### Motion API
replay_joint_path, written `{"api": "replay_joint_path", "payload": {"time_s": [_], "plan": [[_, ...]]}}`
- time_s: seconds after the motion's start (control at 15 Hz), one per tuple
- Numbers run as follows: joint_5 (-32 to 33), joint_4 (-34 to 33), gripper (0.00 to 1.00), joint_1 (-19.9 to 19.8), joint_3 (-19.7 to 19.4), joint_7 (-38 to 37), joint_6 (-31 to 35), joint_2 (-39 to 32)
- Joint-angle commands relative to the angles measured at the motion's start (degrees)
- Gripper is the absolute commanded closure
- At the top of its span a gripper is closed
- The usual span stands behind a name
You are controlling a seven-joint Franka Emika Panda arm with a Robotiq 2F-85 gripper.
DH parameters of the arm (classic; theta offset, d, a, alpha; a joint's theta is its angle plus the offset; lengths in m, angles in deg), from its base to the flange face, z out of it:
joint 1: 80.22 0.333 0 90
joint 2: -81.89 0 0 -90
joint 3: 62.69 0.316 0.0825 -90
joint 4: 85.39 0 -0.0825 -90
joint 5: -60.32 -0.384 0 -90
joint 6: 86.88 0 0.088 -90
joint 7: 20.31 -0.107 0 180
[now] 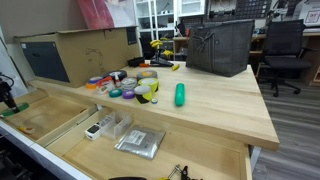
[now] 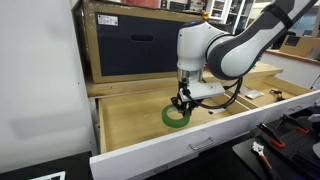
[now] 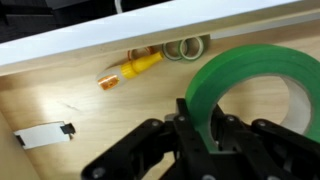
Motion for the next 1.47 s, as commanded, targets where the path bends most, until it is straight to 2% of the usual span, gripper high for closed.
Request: {"api": "replay_joint_path", "payload": {"time_s": [0.0,0.47,0.6,0.67,0.8,1.07,1.13,1.4], "plan": [[3.1,4.9,0.94,-2.2,0.6,-4.4,-1.4,5.7],[8.6,10.7,0.94,-6.9,2.0,-12.8,-4.7,12.4],[7.2,10.9,0.94,-9.1,4.1,-14.1,-3.9,12.6],[8.3,8.9,0.76,-10.2,5.0,-12.5,-3.7,9.8],[8.2,9.5,0.76,-11.5,6.2,-13.2,-3.7,10.7],[8.2,9.6,0.76,-11.6,6.4,-13.2,-3.7,10.8],[8.2,9.6,0.94,-11.6,6.4,-13.2,-3.7,10.8],[9.4,12.9,0.94,-14.3,7.5,-15.8,-2.9,13.4]]}}
